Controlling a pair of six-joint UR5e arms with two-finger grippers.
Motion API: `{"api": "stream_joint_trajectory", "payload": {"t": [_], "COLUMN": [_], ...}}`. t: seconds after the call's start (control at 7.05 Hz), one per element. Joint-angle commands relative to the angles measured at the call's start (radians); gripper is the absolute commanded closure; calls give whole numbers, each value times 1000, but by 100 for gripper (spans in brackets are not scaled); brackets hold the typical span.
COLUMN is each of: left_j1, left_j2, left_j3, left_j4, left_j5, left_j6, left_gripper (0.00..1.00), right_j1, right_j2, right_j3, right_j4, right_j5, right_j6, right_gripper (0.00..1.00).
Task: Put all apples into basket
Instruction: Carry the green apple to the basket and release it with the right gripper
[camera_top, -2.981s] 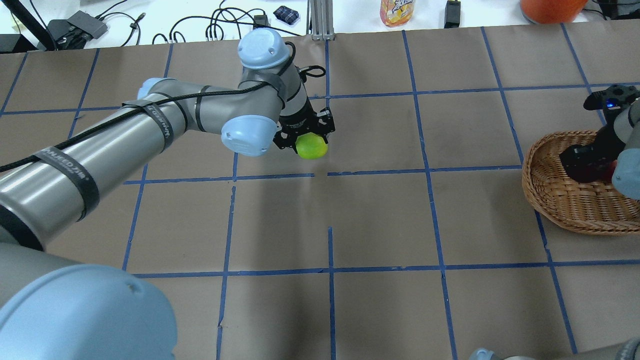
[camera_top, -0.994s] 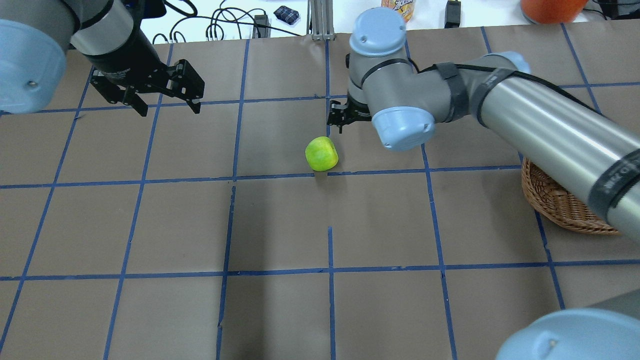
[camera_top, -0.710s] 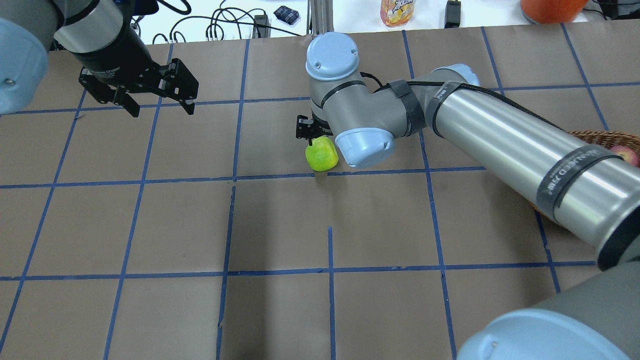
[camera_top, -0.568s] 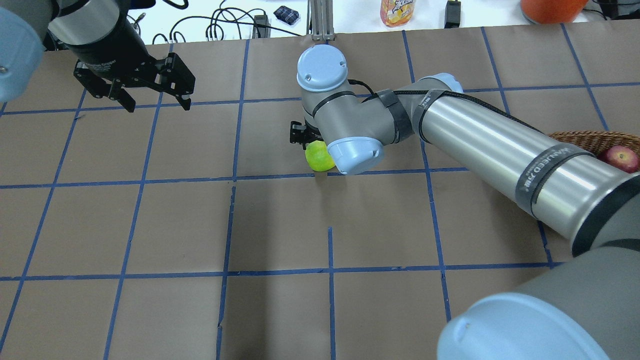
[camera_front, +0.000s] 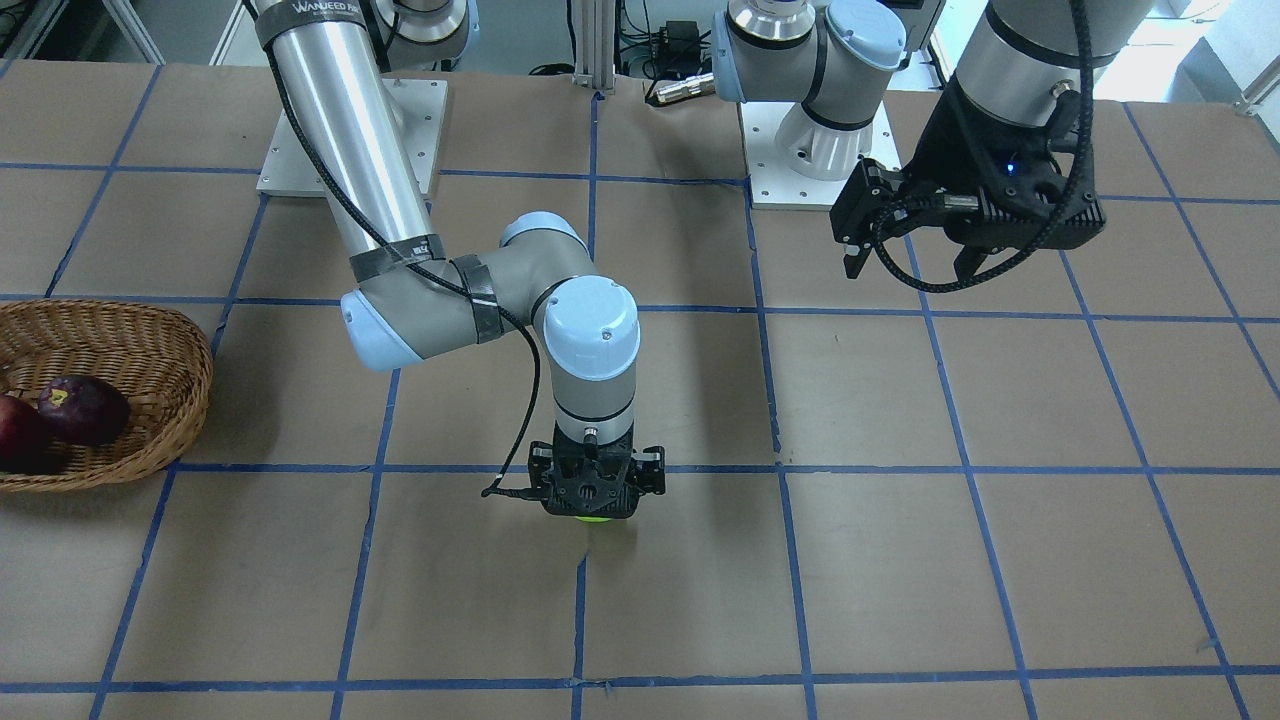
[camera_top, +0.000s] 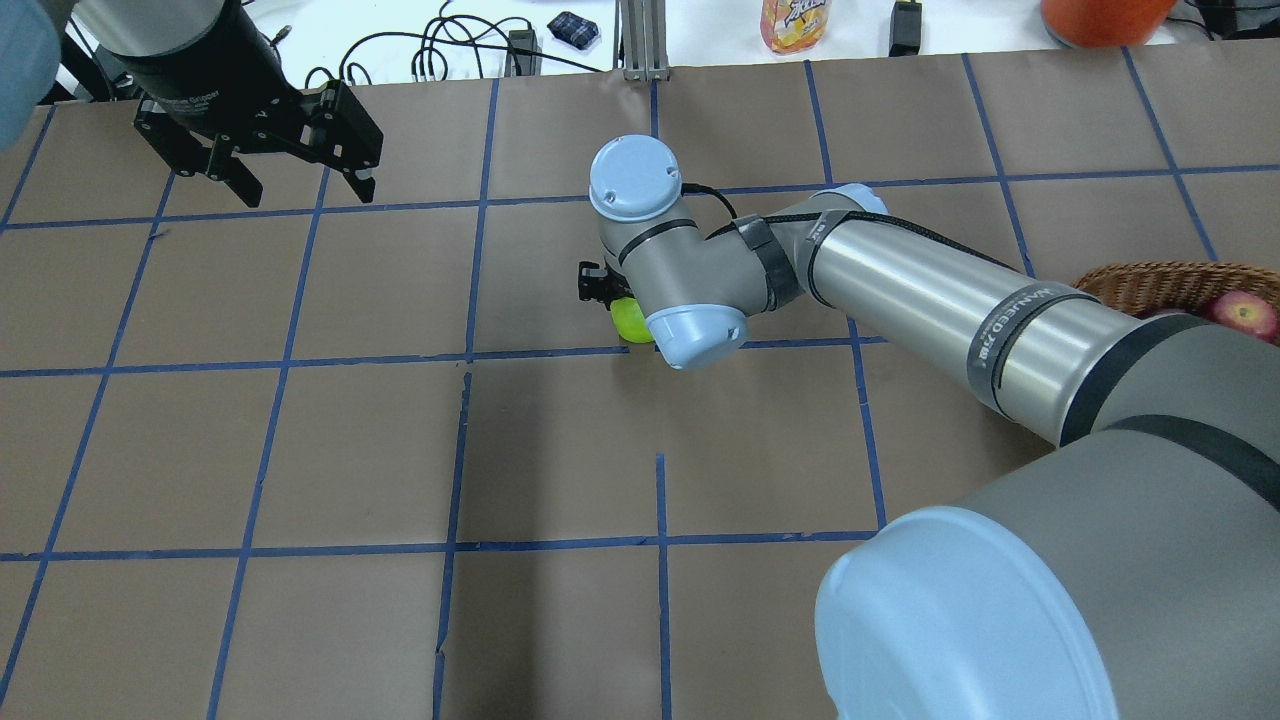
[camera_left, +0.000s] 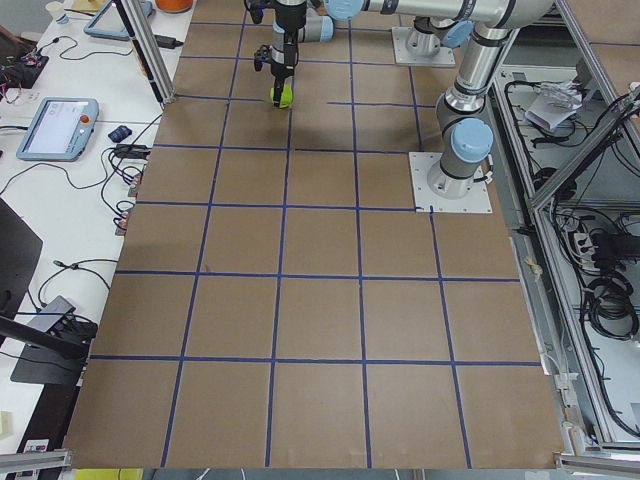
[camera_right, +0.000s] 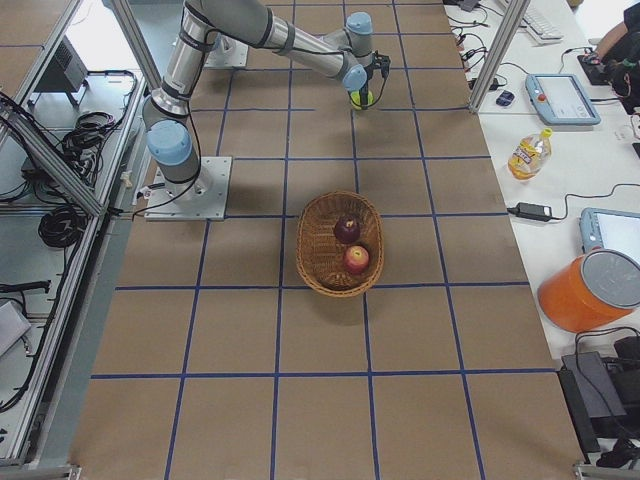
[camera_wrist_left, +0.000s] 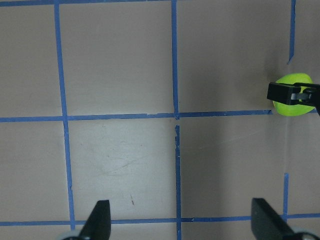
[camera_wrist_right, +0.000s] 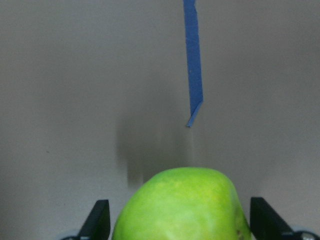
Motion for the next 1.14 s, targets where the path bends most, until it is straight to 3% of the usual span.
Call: {"api": "stream_joint_trajectory", "payload": {"t": [0.0, 0.14, 0.43, 0.57, 0.85, 0.99], "left_j1": [0, -1, 0, -1, -2, -2], "left_j2": [3, 0, 1, 1, 1, 1], "left_j3": [-3, -4, -4, -6, -9, -9], "left_j4": [-1, -1, -1, -1, 1, 1], "left_j5": [-1, -2, -2, -2, -4, -6], "left_j6": [0, 0, 0, 0, -2, -2], "left_gripper": [0, 0, 0, 0, 0, 0], "right_j1": [-12, -56, -305, -449, -683, -772], "right_j2": [-13, -74, -229, -278, -389, -421], "right_j3": [-9, -12, 6, 43, 205, 297], "right_j4": [23, 73, 300, 353, 324, 237], "right_j5": [-2, 0, -3, -5, -2, 7], "right_j6": [-35, -89, -370, -479, -743, -848], "right_gripper": [63, 63, 63, 63, 63, 62]}}
